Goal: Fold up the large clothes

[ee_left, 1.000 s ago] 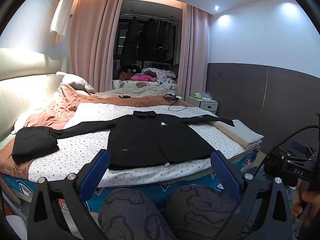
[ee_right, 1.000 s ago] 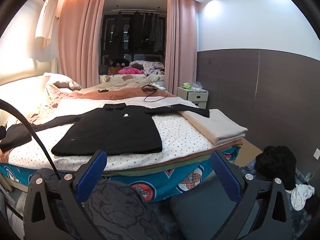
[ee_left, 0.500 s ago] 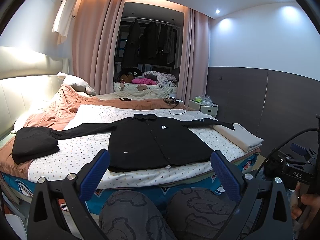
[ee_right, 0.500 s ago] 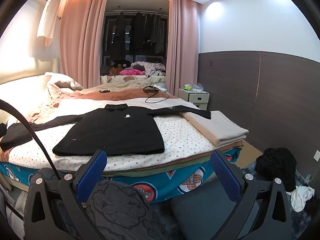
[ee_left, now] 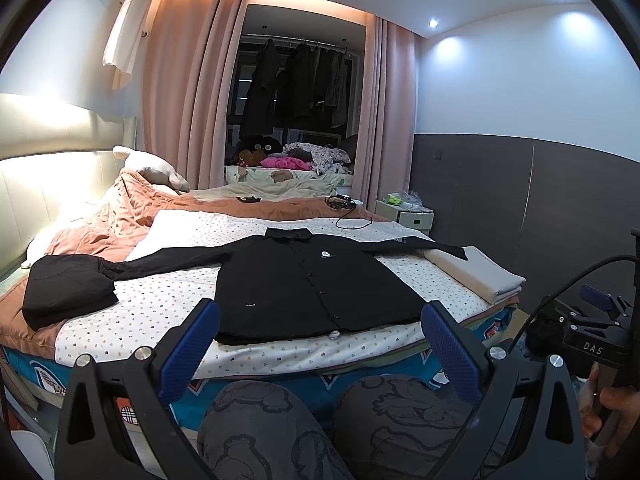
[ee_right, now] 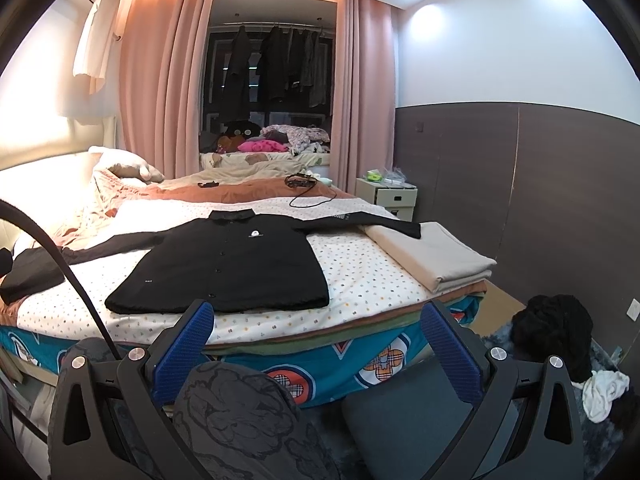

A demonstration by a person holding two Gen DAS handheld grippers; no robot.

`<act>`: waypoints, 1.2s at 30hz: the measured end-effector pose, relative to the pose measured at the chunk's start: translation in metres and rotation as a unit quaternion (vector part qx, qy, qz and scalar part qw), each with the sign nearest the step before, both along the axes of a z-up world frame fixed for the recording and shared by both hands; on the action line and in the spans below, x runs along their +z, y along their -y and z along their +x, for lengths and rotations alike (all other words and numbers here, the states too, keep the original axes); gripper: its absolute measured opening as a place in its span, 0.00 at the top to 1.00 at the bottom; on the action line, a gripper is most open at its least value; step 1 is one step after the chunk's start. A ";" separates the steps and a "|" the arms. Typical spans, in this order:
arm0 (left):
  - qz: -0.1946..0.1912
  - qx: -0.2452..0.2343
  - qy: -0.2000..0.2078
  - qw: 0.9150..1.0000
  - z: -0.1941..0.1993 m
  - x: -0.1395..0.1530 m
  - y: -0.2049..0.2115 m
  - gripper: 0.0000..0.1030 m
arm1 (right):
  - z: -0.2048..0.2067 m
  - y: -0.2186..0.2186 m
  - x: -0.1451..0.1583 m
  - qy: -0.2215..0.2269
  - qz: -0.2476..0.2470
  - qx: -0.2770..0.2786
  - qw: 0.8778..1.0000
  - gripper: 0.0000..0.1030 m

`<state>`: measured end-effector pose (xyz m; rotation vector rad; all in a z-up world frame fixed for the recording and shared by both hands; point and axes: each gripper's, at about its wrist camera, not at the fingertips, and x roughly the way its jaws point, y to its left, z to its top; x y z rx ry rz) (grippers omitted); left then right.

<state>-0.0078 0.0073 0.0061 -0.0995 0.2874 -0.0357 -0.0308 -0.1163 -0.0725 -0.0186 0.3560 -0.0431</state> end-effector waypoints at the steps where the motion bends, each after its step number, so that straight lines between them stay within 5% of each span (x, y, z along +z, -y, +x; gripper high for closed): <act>1: 0.000 0.000 0.000 1.000 0.000 0.000 -0.001 0.00 | 0.000 0.000 0.000 0.000 0.000 0.001 1.000 0.00; 36: -0.004 -0.001 0.000 1.000 -0.001 -0.003 0.000 0.00 | -0.005 -0.001 -0.004 0.007 -0.002 -0.004 1.000 0.00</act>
